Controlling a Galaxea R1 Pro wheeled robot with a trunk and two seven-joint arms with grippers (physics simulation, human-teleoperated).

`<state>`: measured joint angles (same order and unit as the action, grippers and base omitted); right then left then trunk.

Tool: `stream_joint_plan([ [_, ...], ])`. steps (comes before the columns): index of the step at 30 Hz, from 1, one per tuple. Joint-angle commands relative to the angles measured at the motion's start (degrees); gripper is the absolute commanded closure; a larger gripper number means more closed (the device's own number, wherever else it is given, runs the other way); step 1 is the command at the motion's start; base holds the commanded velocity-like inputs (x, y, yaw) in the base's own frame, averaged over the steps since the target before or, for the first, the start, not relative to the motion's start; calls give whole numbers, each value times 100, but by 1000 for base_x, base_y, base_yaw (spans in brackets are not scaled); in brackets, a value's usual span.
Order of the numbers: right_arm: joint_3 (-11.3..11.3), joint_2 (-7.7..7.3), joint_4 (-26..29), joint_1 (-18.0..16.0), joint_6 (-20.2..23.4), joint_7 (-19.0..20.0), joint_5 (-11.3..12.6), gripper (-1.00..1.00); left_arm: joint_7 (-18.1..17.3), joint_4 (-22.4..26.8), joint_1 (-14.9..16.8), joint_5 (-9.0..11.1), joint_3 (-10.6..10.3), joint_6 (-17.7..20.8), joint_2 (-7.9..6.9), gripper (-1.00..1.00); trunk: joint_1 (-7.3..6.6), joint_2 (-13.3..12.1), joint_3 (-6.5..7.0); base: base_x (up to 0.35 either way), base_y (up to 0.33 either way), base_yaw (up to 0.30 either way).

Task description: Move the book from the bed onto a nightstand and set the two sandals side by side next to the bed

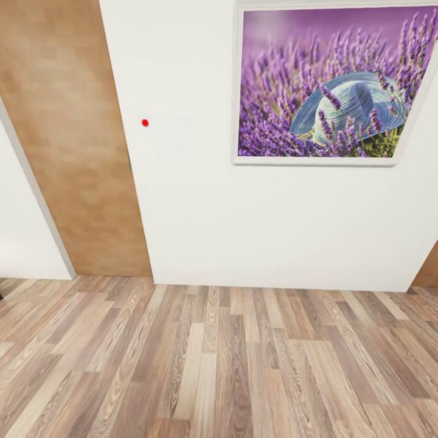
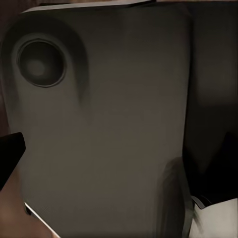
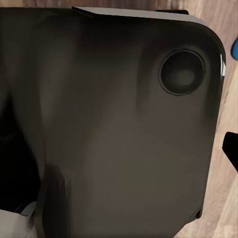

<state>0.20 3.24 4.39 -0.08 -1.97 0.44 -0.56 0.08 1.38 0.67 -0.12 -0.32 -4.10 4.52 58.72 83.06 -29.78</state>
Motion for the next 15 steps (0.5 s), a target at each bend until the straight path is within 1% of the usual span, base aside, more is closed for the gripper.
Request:
stream_joint_plan([
  [1,0,-2,1,-1,-14,5,-6,-100,1,-6,3,0,-3,-20,7,-100,1,2,-5,68,0,0],
  [15,-20,-25,1,-1,-14,2,1,-100,3,-6,3,17,23,-26,16,-100,1,2,-5,24,0,0],
])
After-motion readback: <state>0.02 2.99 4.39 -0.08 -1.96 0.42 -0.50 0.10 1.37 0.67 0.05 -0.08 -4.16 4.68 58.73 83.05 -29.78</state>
